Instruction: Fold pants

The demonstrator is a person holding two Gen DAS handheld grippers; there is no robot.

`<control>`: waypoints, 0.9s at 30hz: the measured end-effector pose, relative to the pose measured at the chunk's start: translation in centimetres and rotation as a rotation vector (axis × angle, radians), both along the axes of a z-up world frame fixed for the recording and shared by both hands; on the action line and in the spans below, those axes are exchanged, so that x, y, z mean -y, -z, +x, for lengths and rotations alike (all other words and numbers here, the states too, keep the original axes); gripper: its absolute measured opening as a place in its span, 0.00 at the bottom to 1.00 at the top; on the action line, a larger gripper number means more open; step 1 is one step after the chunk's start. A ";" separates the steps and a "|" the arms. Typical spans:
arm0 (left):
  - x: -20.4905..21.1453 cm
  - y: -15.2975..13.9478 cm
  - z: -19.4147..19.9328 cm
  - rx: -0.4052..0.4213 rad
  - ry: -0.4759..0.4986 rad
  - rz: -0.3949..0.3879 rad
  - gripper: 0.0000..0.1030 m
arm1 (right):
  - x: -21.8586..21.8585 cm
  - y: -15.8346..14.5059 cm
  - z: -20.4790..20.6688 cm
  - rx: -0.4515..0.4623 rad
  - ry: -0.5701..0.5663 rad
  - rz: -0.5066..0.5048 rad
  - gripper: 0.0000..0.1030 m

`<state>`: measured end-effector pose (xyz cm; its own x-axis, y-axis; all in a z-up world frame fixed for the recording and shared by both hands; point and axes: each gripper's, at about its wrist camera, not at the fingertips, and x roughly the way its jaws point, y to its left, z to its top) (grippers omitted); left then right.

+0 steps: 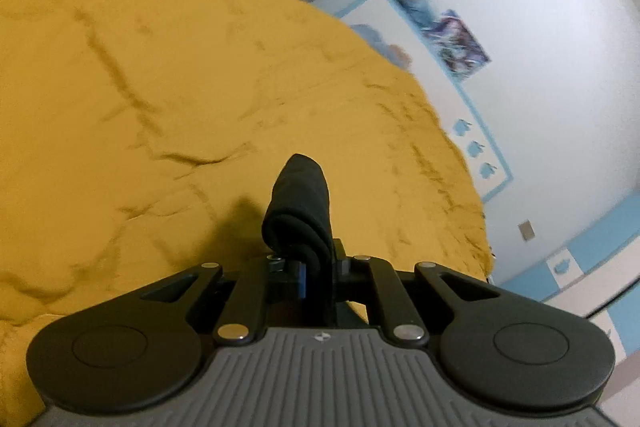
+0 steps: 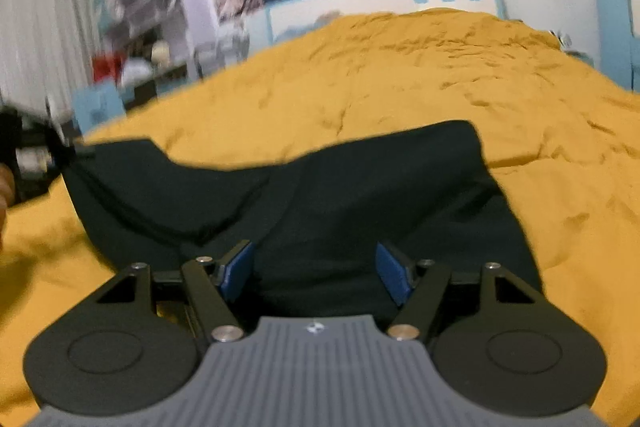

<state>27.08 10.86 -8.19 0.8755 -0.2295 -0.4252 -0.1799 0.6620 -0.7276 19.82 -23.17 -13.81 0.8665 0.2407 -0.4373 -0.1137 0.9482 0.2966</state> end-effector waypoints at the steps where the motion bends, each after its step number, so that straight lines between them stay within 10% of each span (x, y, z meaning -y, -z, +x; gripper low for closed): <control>1: 0.7 -0.7 -0.1 0.013 0.013 0.017 0.10 | 0.7 -0.2 -0.2 0.004 0.013 0.039 0.62; 16: 18.8 -7.4 -2.5 0.284 0.381 0.384 0.10 | 7.0 -2.5 -3.5 0.059 0.253 0.054 0.62; 22: 26.8 -4.7 -2.1 0.258 0.516 0.490 0.11 | 10.4 -2.1 -5.1 0.053 0.352 0.140 0.62; 27: 31.6 0.2 -0.5 0.065 0.617 0.629 0.18 | 12.2 -1.2 -5.6 0.019 0.374 0.221 0.62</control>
